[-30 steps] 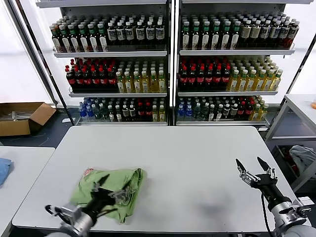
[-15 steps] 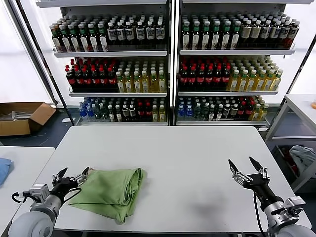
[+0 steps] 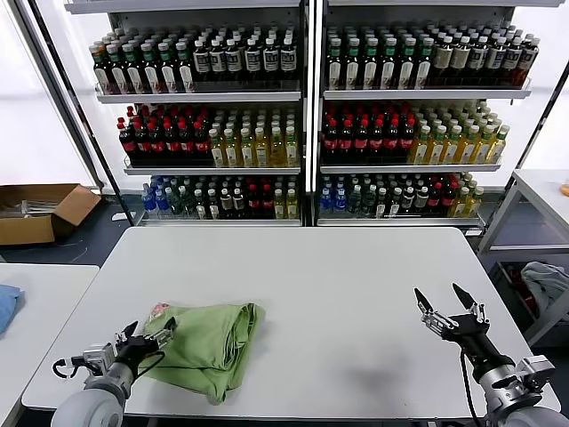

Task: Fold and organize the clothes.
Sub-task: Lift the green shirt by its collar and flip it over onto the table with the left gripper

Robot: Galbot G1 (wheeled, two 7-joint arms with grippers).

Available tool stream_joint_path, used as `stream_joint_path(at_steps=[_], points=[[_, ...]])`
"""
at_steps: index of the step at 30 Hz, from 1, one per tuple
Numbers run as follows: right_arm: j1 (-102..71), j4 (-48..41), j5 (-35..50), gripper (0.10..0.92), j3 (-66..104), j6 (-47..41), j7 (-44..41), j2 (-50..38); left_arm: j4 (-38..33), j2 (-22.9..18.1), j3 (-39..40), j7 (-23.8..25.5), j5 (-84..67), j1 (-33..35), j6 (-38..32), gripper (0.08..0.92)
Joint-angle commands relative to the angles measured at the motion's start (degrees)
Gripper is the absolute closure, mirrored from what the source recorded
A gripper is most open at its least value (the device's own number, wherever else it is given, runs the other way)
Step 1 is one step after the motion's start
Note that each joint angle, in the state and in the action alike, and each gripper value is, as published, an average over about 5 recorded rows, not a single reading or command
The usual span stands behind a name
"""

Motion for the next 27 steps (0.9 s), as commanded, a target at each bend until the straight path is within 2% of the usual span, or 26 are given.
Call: stream_joint_path(at_steps=[1,15,23,27], points=[[0.04,-0.04,0.03,0.203,-0.09,0.05,-0.03,0.01,2.07,-1.91,1.74,-0.12,1.33,-0.03,-0.22,0.200],[-0.27,0.32,0.09,0.203,0.05,0.14,-0.17,-0.03,-0.95,-3.99,1.56,0.90,0.22,2.53,-0.36,0.585],[-0.83,0.25,0.74,0.203,1.08,0.46,-0.35,-0.11,-1.68,-3.63,-1.94,0.16,0.22,2.47,-2.23,0.809],[-0.28,0.09,0.76,0.203,0.55,0.46,-0.27,0.15,-3.37,-2.79,-5.67,-0.14,0.04,2.97,-3.10,0.845]])
